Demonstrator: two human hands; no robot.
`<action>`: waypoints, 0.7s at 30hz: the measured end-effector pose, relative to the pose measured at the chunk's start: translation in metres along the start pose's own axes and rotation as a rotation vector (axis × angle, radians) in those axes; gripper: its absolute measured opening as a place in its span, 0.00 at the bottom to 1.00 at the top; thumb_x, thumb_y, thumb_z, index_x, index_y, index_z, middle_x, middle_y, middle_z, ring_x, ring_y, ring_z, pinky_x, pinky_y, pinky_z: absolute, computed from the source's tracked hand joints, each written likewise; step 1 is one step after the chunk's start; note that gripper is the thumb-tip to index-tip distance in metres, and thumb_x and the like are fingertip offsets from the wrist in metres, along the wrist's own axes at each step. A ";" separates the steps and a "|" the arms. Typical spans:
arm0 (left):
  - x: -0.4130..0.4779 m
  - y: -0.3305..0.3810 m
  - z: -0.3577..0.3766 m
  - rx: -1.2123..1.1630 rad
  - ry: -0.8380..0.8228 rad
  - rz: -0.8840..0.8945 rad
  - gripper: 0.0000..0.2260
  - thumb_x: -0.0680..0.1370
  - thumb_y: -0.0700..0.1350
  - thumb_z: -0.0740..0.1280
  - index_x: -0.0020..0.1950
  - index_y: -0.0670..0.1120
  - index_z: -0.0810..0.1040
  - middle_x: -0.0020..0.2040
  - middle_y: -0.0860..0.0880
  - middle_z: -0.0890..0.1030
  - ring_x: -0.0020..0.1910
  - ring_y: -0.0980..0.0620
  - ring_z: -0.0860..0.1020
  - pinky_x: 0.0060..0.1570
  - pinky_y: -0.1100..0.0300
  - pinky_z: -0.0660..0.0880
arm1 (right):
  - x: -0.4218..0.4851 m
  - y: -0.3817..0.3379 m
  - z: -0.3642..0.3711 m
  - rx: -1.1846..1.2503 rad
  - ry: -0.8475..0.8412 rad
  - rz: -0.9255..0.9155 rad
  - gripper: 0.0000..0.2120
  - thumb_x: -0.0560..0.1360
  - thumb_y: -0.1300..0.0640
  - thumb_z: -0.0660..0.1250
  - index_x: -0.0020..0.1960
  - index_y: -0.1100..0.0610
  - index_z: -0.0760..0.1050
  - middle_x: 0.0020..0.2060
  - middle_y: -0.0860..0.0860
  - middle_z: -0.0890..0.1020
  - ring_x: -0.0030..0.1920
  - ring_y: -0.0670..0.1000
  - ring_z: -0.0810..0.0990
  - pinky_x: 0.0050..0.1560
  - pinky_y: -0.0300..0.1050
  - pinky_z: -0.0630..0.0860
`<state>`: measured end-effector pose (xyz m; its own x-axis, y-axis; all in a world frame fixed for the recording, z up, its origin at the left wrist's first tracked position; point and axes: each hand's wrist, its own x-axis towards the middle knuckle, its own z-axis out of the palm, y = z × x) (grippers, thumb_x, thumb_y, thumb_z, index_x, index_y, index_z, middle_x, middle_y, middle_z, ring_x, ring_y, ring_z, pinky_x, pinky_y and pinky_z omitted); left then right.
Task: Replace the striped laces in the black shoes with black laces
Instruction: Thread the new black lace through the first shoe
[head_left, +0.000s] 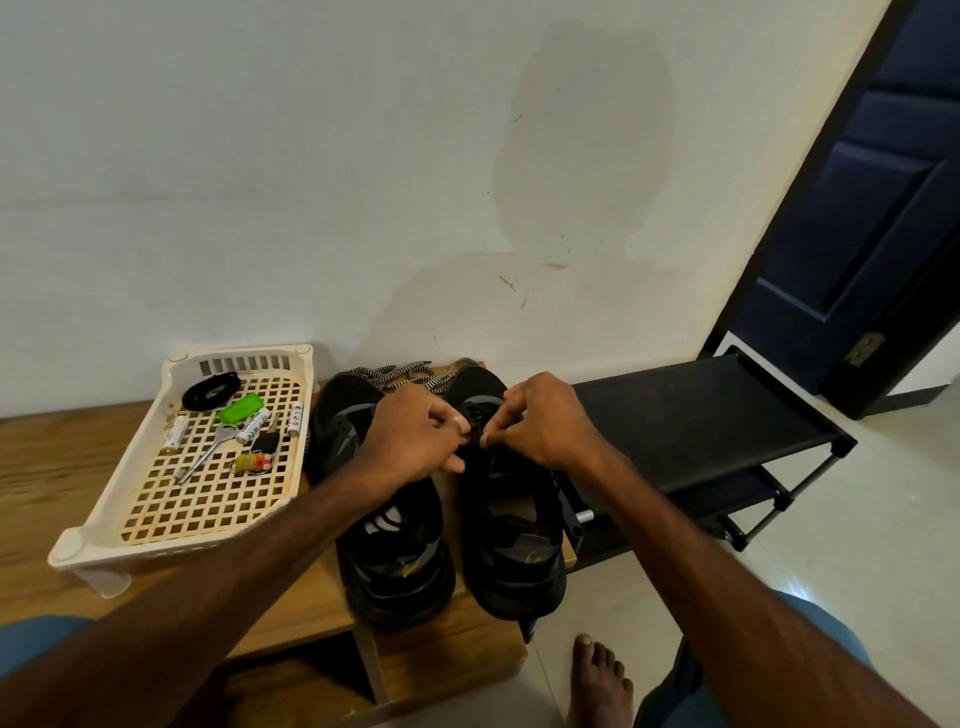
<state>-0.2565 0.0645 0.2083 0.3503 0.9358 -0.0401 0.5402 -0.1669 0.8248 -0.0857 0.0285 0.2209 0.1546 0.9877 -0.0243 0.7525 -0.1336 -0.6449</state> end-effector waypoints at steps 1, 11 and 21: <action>0.002 -0.001 -0.001 0.004 -0.023 0.007 0.05 0.79 0.39 0.71 0.48 0.45 0.86 0.40 0.48 0.87 0.33 0.51 0.86 0.43 0.59 0.84 | 0.000 0.001 0.000 0.019 -0.004 0.002 0.03 0.71 0.59 0.80 0.45 0.57 0.89 0.33 0.43 0.81 0.36 0.33 0.77 0.33 0.25 0.66; 0.012 0.000 -0.013 0.034 0.086 0.100 0.09 0.79 0.37 0.70 0.41 0.48 0.83 0.39 0.48 0.87 0.35 0.58 0.85 0.41 0.65 0.82 | -0.001 0.002 -0.006 -0.104 -0.110 0.016 0.11 0.72 0.65 0.78 0.52 0.56 0.87 0.55 0.50 0.85 0.54 0.47 0.82 0.59 0.44 0.81; 0.028 -0.001 -0.060 -0.585 0.066 0.053 0.04 0.83 0.42 0.60 0.52 0.46 0.74 0.34 0.53 0.73 0.26 0.58 0.70 0.27 0.65 0.70 | -0.002 0.005 -0.024 0.049 -0.010 -0.035 0.05 0.76 0.63 0.74 0.50 0.56 0.85 0.44 0.49 0.86 0.44 0.44 0.84 0.42 0.30 0.77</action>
<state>-0.2925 0.1096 0.2401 0.3065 0.9514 0.0294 0.0050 -0.0324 0.9995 -0.0668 0.0237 0.2355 0.1223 0.9925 -0.0082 0.7253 -0.0950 -0.6818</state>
